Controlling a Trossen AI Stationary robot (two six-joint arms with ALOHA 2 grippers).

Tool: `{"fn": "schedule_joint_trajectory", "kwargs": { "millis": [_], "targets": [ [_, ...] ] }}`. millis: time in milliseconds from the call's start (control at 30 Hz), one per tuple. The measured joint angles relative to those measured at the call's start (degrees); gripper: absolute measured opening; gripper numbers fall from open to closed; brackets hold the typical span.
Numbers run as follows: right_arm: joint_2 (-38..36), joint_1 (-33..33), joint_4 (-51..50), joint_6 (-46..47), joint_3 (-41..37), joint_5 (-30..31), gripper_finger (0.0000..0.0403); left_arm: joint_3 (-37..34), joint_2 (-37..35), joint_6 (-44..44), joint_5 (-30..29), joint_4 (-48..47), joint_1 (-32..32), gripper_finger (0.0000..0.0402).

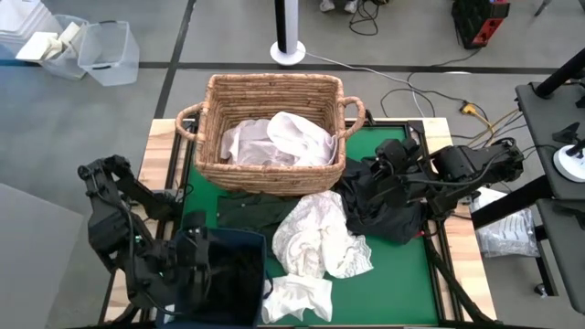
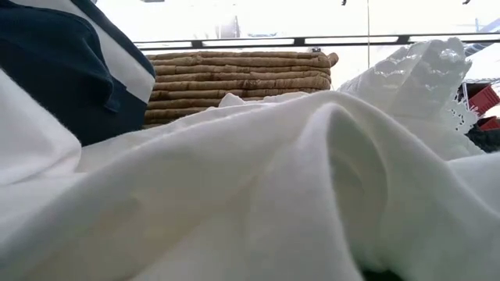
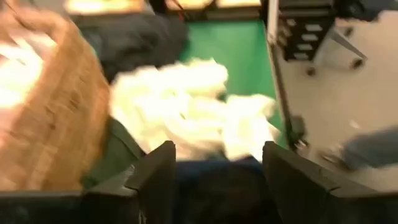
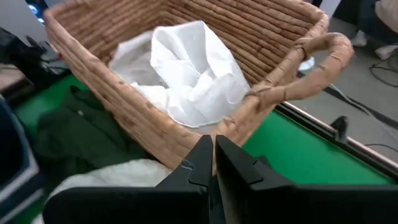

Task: Sort clothes
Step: Put the white dress into the laundry basket

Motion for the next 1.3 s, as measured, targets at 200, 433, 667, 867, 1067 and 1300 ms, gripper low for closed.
{"fn": "schedule_joint_trajectory", "kwargs": {
  "millis": [200,433,667,867,1067,1300],
  "targets": [
    [0.0,0.0,6.9,-3.41,0.0,0.0,0.0013,0.98,-0.16,8.33,-11.54,-0.6,0.88,0.0207],
    [-0.02,0.0,15.42,-13.54,0.0,-5.9,0.0013,3.08,-1.72,11.76,-11.96,-1.28,5.2,0.0201],
    [-0.04,0.0,14.26,-26.46,0.0,-20.5,0.0013,3.22,-4.55,14.98,-10.78,-0.12,9.49,0.02],
    [-0.04,0.01,3.84,-30.01,0.0,-25.67,0.0013,3.06,-5.04,21.22,1.24,6.8,15.12,0.02],
    [-0.09,0.0,2.78,-37.02,-1.34,-25.57,0.0013,2.97,-3.67,28.76,10.3,13.7,22.86,0.02],
    [-0.35,-0.02,8.36,-41.65,-8.18,-25.47,0.0013,2.95,-2.7,30.72,12.35,14.47,30.09,0.02]
  ]
}}
